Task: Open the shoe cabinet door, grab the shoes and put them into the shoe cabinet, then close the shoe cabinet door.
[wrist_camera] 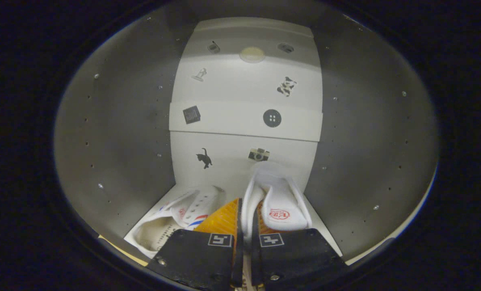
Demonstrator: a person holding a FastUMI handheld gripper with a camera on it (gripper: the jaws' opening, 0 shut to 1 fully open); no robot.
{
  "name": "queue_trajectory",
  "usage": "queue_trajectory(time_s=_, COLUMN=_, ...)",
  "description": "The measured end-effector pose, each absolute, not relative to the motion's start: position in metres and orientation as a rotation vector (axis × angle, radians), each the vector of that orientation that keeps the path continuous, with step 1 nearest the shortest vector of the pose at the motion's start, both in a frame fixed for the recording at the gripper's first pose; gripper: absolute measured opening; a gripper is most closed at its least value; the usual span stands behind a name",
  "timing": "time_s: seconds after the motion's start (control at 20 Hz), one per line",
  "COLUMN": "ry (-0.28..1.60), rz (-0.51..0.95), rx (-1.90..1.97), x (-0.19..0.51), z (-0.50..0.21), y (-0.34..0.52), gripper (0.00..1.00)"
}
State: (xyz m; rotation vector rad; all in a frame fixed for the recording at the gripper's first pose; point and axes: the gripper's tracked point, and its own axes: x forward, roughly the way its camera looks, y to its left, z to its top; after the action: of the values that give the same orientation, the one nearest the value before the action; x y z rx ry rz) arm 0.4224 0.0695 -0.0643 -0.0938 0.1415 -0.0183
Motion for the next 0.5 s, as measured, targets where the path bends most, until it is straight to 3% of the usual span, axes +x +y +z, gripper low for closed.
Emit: queue_trajectory(time_s=0.5, ry=0.329, rz=-0.011, rx=-0.01, x=0.454, z=-0.102, y=0.078, gripper=0.11)
